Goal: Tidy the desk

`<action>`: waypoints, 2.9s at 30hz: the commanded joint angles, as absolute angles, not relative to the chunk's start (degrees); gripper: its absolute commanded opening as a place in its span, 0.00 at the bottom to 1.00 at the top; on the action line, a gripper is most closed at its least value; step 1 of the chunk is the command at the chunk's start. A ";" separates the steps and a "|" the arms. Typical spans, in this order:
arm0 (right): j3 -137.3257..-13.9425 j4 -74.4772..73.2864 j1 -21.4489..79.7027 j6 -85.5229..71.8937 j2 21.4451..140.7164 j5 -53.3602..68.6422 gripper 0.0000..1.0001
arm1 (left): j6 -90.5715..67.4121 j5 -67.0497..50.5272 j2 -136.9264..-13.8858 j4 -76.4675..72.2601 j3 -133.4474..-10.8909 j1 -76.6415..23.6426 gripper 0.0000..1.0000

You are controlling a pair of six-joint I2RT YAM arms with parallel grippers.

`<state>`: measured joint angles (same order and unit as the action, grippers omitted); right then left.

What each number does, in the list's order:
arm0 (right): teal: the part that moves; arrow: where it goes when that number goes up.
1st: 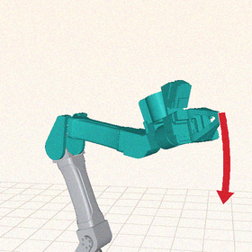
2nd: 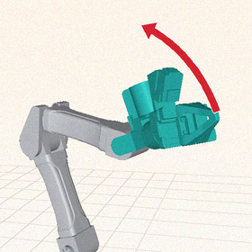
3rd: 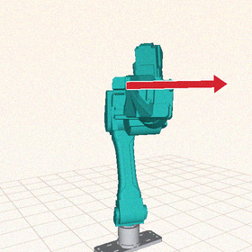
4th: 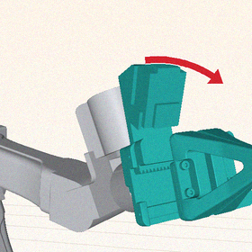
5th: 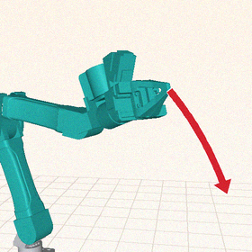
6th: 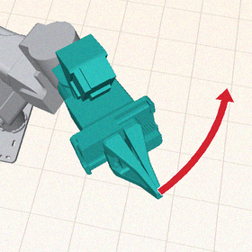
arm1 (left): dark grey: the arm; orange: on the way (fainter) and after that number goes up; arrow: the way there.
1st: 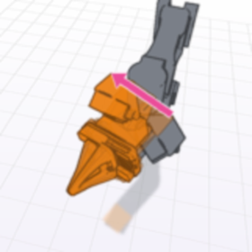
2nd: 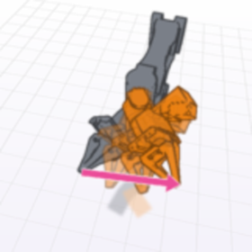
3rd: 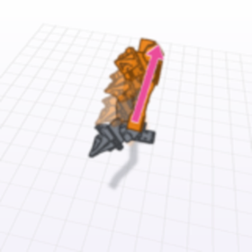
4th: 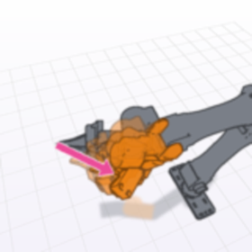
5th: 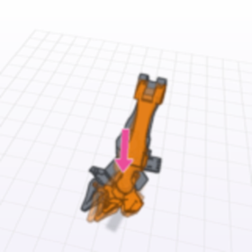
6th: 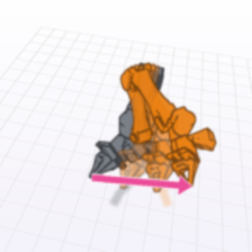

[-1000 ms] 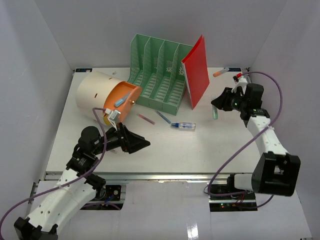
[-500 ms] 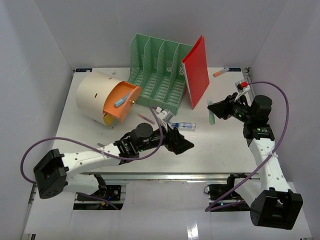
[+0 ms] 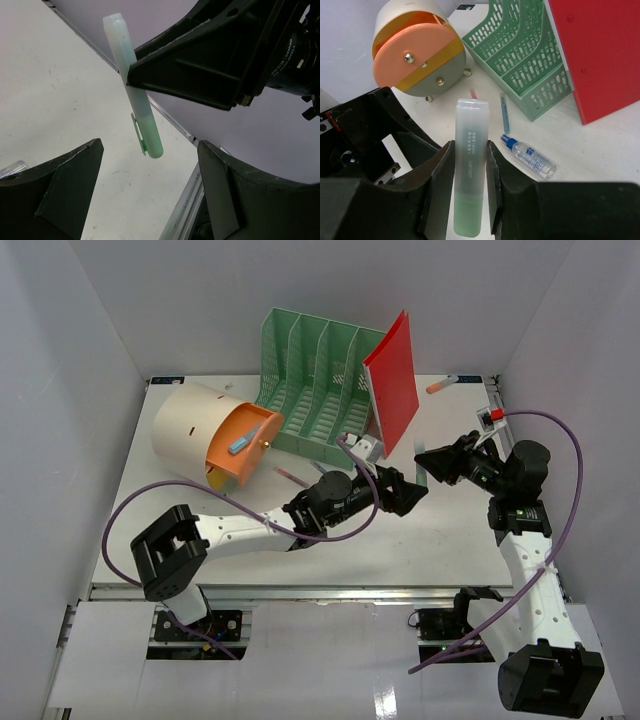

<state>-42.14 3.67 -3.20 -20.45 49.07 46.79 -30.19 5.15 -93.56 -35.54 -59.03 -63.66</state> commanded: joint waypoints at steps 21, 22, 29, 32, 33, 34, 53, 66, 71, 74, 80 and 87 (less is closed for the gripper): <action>-36.79 13.40 -2.99 -27.05 44.32 53.06 0.08 | -33.26 3.44 -97.61 -33.69 -65.84 -64.16 0.37; -36.68 13.45 -2.99 -27.10 44.27 53.09 0.08 | -33.43 3.67 -97.50 -33.39 -65.71 -64.16 0.33; -36.47 12.75 -2.99 -25.57 44.03 53.35 0.46 | -33.66 5.89 -95.36 -32.95 -63.98 -64.16 0.12; -36.72 12.33 -2.99 -22.97 43.45 53.61 0.78 | -33.40 7.66 -93.59 -31.36 -63.22 -64.16 0.08; -36.86 11.81 -2.99 -21.06 43.17 53.92 0.86 | -33.46 8.16 -92.78 -30.37 -62.76 -64.10 0.07; -37.24 11.42 -3.04 -19.38 42.83 54.52 0.90 | -33.67 8.77 -92.19 -29.70 -62.35 -64.07 0.06; -30.87 12.59 -10.67 -5.04 33.66 75.94 0.97 | -30.35 27.54 -65.05 43.93 -75.84 -60.29 0.00; -26.75 13.58 -12.49 -3.10 29.83 73.60 0.96 | -10.27 41.09 -74.70 58.90 -92.34 -38.29 0.02; -25.41 14.27 -13.06 -3.50 28.46 73.33 0.94 | -3.09 37.34 -76.60 51.17 -90.25 -33.61 0.04; -24.99 14.91 -13.42 -4.15 27.96 73.39 0.94 | -0.30 37.03 -77.22 47.05 -87.86 -32.32 0.06; -24.52 15.55 -13.89 -4.51 27.22 73.13 0.93 | 1.14 33.58 -79.19 45.68 -87.04 -29.24 0.20; -25.23 15.33 -14.33 -4.90 29.27 72.22 0.93 | -1.55 29.73 -78.15 45.70 -86.01 -29.24 0.62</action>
<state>-24.53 13.19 -13.90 -4.30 27.87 73.17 -0.06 33.01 -79.44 47.08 -86.96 -29.21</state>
